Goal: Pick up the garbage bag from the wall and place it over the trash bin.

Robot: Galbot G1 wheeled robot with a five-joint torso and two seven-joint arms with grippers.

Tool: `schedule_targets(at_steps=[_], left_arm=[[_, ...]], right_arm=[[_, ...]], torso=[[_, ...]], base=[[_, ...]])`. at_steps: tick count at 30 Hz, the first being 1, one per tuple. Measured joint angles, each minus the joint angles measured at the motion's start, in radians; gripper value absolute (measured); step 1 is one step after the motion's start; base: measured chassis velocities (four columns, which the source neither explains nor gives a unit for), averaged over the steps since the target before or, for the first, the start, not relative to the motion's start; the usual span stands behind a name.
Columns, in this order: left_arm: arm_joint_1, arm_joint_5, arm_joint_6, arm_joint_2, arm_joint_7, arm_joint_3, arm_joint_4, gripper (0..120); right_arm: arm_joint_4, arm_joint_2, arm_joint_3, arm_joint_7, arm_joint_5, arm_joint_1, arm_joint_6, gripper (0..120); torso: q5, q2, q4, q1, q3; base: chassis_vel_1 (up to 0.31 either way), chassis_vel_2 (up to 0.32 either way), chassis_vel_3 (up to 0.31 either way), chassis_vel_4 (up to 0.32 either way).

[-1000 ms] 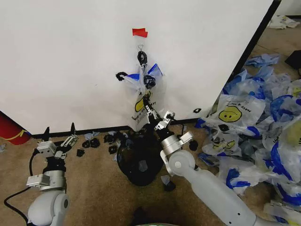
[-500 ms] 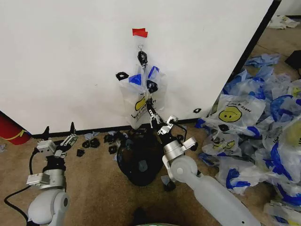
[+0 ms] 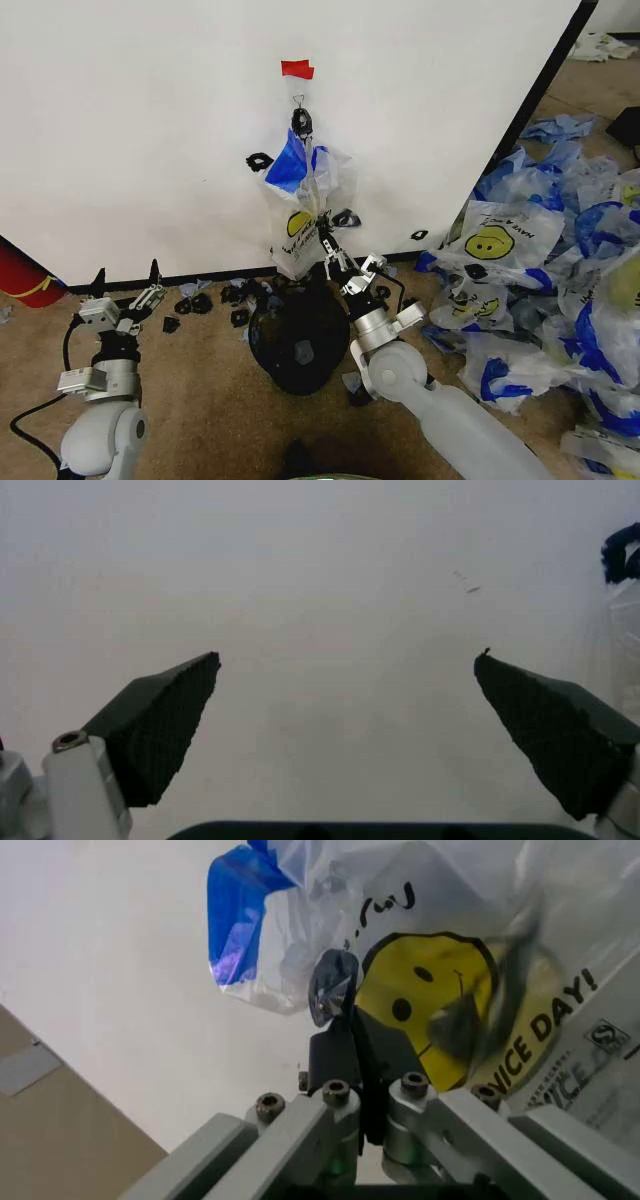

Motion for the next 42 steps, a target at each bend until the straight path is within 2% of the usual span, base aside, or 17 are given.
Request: schedule_targets(at_steps=[42], left_arm=[[0.013,-0.005,-0.013,0.007,0.000,0.000,-0.005,100]], right_arm=[[0.112,-0.060,0.022,0.003,-0.082,-0.171,0.052,0]], torso=[[-0.0001,0.000,0.0000,0.000,0.000]], base=[[0.000,0.000,0.000,0.000]])
